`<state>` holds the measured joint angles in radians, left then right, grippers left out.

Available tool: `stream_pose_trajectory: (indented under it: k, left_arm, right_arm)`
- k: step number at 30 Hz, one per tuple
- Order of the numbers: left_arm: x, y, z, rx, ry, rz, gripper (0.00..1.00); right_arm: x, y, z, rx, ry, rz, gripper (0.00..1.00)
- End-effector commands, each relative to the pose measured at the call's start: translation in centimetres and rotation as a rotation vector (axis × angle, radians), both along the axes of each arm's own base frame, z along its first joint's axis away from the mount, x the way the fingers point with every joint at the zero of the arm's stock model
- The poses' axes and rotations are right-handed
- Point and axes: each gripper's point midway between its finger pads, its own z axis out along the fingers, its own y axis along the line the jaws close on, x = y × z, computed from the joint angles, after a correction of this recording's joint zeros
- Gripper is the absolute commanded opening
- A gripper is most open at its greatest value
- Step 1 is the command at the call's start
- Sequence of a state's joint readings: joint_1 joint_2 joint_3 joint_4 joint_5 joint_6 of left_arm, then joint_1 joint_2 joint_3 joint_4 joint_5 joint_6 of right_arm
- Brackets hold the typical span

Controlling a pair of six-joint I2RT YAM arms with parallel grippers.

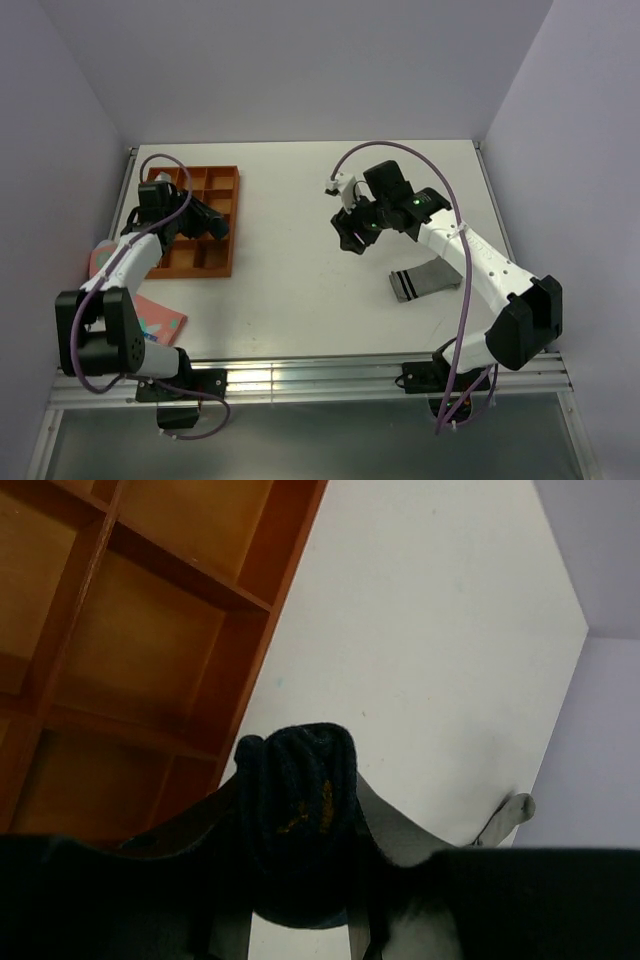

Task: Roll the socks
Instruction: Place the sock in the storage box.

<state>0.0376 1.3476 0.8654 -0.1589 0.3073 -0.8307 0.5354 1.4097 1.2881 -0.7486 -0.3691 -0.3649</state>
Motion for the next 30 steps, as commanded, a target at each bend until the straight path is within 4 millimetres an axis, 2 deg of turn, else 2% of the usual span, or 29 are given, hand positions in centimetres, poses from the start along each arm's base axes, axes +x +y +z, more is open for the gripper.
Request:
stream_pose_trajectory:
  k: [1,4,6,10,14,21,30]
  left_arm:
    - [2.1,-0.7,1.8,-0.004,-0.04,-0.097,0.0]
    - [2.1,-1.1,1.8,0.004,-0.028,-0.196,0.0]
    - [2.0,-0.4,1.6,0.044,-0.014,-0.204,0.0]
    - [1.1,0.4,-1.3,0.084,0.09,-0.204,0.0]
    - [-0.5,0.1,-3.3,0.064,0.139,-0.235,0.0]
    - [-2.7,0.0,-5.4,0.063,0.224,-0.26,0.0]
    - [-3.6,0.9,-8.3,0.107,0.312,-0.25,0.0]
  right_arm:
    - [0.1,0.1,0.1,0.018,-0.004,0.02,0.62]
    - [0.0,-0.1,-0.3,0.012,0.0,0.022,0.62]
    - [0.0,-0.4,-0.6,0.008,0.0,0.017,0.62]
    - [-0.1,-0.3,-1.0,0.011,0.016,0.026,0.61]
    - [-0.2,-0.4,-1.1,0.011,0.016,0.028,0.6]
    - [-0.5,-0.7,-1.9,0.001,0.028,0.034,0.6]
    - [-0.9,-0.5,-2.5,0.011,0.052,0.043,0.59]
